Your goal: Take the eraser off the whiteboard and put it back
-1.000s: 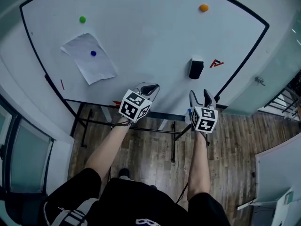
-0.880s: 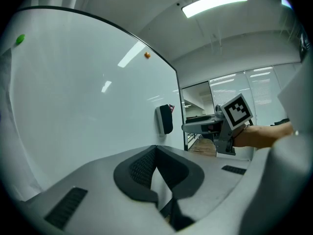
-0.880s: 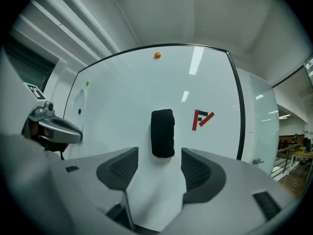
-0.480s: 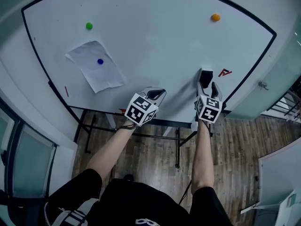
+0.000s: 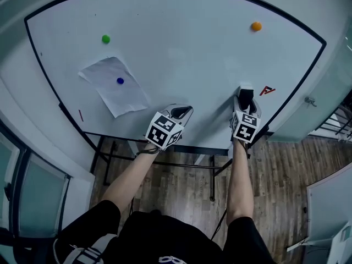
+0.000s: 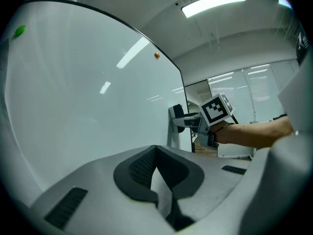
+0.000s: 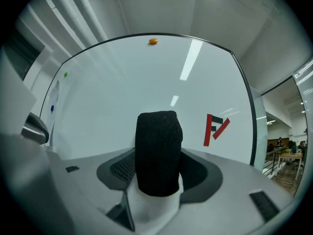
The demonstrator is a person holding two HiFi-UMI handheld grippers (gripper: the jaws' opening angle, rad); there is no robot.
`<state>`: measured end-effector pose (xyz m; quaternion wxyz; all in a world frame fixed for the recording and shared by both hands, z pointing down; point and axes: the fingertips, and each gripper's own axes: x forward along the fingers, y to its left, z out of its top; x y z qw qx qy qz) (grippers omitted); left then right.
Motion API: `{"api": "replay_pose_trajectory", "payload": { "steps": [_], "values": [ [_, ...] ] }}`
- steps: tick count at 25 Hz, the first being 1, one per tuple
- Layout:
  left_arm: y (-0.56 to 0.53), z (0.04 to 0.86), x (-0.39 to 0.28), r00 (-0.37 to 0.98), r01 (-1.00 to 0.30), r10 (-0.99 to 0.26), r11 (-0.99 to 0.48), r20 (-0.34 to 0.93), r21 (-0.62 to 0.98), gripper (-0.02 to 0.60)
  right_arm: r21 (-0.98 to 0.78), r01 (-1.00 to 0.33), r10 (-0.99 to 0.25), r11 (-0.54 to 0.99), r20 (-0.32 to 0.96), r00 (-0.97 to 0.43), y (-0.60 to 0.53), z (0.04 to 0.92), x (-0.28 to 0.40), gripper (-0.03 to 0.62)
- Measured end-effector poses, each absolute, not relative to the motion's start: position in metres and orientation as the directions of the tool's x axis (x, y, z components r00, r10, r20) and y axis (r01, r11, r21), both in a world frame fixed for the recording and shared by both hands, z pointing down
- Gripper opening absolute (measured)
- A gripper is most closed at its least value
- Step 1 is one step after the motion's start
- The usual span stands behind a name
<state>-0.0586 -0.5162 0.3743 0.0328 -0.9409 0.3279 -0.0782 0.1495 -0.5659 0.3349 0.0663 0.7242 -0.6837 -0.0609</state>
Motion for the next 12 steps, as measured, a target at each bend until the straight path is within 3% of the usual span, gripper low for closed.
{"api": "replay_pose_trajectory", "payload": {
  "steps": [12],
  "values": [
    [-0.514,0.374,-0.045,0.776,-0.615,-0.623,-0.782,0.103,-0.099,0.02,0.212,-0.977,-1.0,-0.013,0.02,0.018,-0.556,0.339,0.149,0.253]
  ]
}}
